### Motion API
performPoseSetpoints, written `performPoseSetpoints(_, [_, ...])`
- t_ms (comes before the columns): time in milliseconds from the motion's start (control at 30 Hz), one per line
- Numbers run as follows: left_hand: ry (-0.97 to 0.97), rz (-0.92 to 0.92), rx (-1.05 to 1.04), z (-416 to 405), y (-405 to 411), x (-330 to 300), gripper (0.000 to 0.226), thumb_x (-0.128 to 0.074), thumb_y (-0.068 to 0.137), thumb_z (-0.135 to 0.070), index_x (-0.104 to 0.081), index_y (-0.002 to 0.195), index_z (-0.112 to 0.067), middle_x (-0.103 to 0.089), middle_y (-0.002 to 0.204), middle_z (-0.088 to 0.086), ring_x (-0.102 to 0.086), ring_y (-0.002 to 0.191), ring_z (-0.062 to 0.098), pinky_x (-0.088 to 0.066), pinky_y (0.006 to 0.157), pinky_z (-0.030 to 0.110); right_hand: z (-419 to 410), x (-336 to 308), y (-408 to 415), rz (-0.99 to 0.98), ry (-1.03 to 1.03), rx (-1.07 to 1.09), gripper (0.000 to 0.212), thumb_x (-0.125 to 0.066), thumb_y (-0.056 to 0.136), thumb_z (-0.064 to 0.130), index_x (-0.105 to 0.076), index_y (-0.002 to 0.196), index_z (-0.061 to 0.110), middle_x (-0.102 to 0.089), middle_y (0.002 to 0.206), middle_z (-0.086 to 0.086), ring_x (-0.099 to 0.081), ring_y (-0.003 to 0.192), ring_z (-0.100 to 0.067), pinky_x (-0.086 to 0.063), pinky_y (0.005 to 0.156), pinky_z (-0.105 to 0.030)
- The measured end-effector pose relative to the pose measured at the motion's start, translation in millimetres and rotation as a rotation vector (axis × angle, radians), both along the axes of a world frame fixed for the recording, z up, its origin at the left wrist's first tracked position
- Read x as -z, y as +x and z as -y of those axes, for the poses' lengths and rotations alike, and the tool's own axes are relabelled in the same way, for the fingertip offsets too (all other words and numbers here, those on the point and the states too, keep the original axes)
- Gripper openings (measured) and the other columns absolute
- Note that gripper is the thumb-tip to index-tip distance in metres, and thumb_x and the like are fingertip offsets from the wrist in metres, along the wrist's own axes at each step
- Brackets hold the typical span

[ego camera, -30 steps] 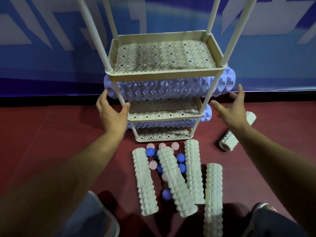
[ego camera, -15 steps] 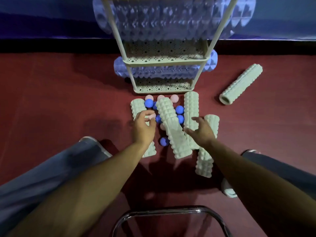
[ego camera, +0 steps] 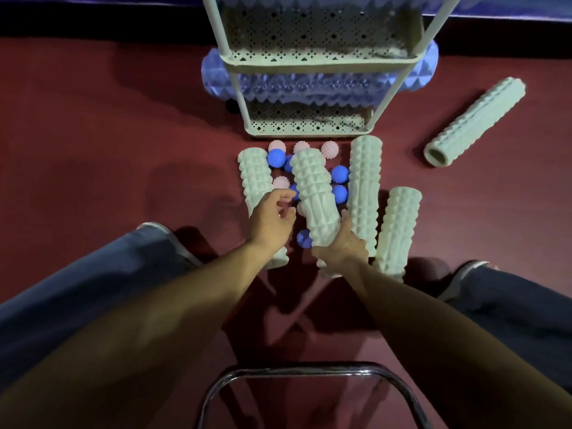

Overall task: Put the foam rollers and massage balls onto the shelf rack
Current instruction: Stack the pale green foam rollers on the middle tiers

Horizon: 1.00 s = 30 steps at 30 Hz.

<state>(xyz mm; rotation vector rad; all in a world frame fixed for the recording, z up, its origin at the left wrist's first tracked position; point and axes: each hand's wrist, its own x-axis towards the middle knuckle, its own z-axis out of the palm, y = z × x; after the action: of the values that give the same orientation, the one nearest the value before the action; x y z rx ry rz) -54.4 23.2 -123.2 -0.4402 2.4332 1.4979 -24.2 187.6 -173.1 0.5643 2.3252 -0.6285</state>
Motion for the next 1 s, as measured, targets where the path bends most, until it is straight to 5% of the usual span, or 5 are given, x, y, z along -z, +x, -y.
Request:
performPoseSetpoints(300, [-0.367,-0.251,0.449,28,-11,-81,0.064,-0.066,0.08,-0.01,-0.048,0.139,-0.028,-0.047,0.137,-0.006,-0.045,0.121,0.02,-0.04,0.102,0.032,-32,-94,-5,-0.164,-0.035,-0.27,0.119,-0.075,0.067,0.049,0.009,0.15,0.04,-0.06,0.116,-0.01,-0.059,0.091,-0.029,-0.051,0.09,-0.045])
performPoseSetpoints(467, [-0.655,-0.37,0.668,42,-19,-173,0.087,-0.075,0.075,-0.035,-0.029,0.149,-0.038,-0.026,0.155,-0.005,-0.024,0.14,0.025,-0.034,0.109,0.048,-57,-215,-1,-0.315,0.077,-0.525,0.117,-0.076,0.063,0.041,0.001,0.152,0.039,-0.06,0.119,-0.011,-0.058,0.106,-0.037,-0.048,0.088,-0.043])
performPoseSetpoints(667, [-0.83,-0.442,0.643,55,-21,-272,0.101,-0.079,0.069,-0.053,-0.017,0.148,-0.048,-0.004,0.159,-0.007,-0.007,0.146,0.027,-0.03,0.112,0.055,-75,-333,-6,-0.66,0.263,-0.735,0.114,-0.073,0.062,0.05,0.0,0.15,0.043,-0.055,0.123,-0.003,-0.054,0.104,-0.031,-0.044,0.085,-0.042])
performPoseSetpoints(833, [-0.889,-0.672,0.354,48,-57,-367,0.064,-0.069,0.085,-0.036,-0.041,0.142,-0.037,-0.028,0.154,-0.005,-0.034,0.129,0.028,-0.046,0.097,0.047,-73,-415,-44,-0.92,0.369,-0.74,0.104,-0.073,0.067,0.047,-0.014,0.153,0.038,-0.052,0.135,-0.003,-0.058,0.11,-0.033,-0.041,0.078,-0.037])
performPoseSetpoints(1000, [-0.783,-0.681,0.235,28,-91,-401,0.062,-0.056,0.093,-0.027,-0.028,0.148,-0.035,-0.027,0.155,-0.007,-0.025,0.14,0.021,-0.043,0.103,0.046,-66,-444,-101,-0.985,0.418,-0.673,0.103,-0.073,0.07,0.05,-0.009,0.15,0.04,-0.054,0.134,-0.003,-0.06,0.104,-0.035,-0.046,0.073,-0.041])
